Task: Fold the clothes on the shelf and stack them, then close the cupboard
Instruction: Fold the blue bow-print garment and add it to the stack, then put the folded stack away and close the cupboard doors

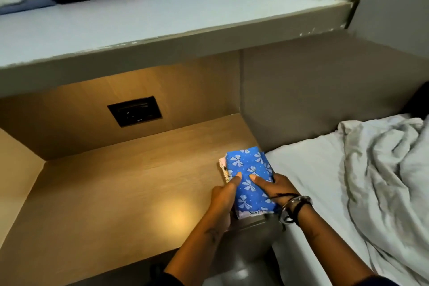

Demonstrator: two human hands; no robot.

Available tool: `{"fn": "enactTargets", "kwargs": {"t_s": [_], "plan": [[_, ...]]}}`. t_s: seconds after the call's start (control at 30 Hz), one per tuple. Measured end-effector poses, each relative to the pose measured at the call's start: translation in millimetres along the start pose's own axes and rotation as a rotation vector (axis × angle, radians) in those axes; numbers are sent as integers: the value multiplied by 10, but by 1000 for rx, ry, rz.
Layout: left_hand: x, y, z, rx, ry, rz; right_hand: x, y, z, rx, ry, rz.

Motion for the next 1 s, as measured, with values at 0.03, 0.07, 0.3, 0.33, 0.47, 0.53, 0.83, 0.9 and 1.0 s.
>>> {"fn": "enactTargets", "kwargs": {"t_s": [0.03,0.07,0.3,0.33,0.47,0.53,0.83,0.9,1.0], "plan": [[-22,3,44,23,1,-1,-17,33,-12,-8,38,12],[-42,6,70,29,0,6,4,18,-7,-8,81,36],[164,-288,57,148,-73,10,-33,-468,346,180,263,134],[235,-396,-9,149,-95,21,-104,-596,425,194,253,143],[479,-1016,-320,187,-191,106,-288,-1186,719,237,268,52],[496,-1359,-554,156,-224,159,-265,-1557,878,280,348,13],[-853,-3482,-899,219,-266,765,1481,-3511,659,158,357,-634],[-1415,-3980,-844,260,-261,926,2199,-3944,477,101,328,-834],[-2479,-4275,-668,251,-267,1082,3191,-4186,137,-13,349,-1008]]}}
Point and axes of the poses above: each hand's wrist, its own y-axis towards the middle knuckle, its own z-axis out of the palm, x = y × z, the point moved 10 cm from there along y, towards the middle knuckle, and after that the axes turned 4 degrees about z, right-handed, at the moved point
